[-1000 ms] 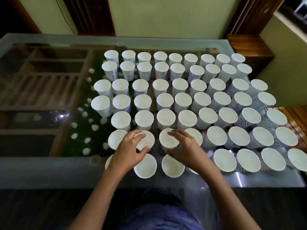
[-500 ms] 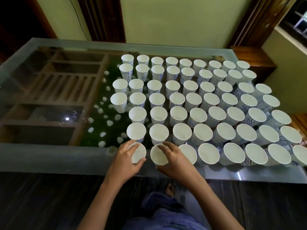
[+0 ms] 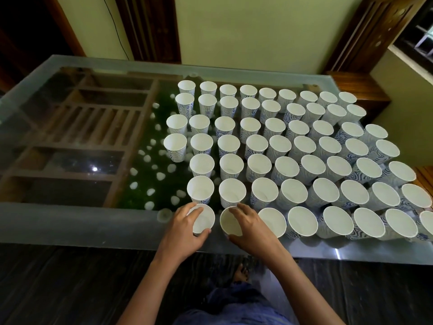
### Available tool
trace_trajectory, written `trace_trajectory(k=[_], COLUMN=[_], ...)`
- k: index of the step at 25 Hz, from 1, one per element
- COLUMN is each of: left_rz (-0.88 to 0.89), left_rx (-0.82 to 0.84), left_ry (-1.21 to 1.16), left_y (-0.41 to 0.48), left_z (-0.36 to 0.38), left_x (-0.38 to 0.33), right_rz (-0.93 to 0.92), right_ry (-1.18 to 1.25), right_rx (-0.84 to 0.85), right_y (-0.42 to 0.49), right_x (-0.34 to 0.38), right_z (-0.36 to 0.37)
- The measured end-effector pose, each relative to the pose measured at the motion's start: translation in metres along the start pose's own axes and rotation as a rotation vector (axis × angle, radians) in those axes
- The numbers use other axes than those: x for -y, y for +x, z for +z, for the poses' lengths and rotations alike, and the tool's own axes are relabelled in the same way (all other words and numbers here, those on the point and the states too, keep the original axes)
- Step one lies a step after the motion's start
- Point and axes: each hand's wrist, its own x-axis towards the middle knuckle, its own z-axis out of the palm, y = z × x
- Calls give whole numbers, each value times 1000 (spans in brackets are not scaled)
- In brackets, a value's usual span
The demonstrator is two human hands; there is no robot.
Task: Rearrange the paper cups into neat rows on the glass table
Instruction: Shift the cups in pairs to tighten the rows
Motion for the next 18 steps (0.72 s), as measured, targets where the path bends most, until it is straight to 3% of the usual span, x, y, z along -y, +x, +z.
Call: trace_trajectory(k=[13, 18], left_rz=[-18, 11], left_rx=[-17, -60], left_ry=[-16, 7], left_y=[-2, 15], left_z=[1, -8], left_x=[4, -3], right_rz=[-4, -2], right_ry=[15, 80], right_rx=[8, -68], right_y=[1, 8], right_x=[1, -3], right_z=[-2, -16])
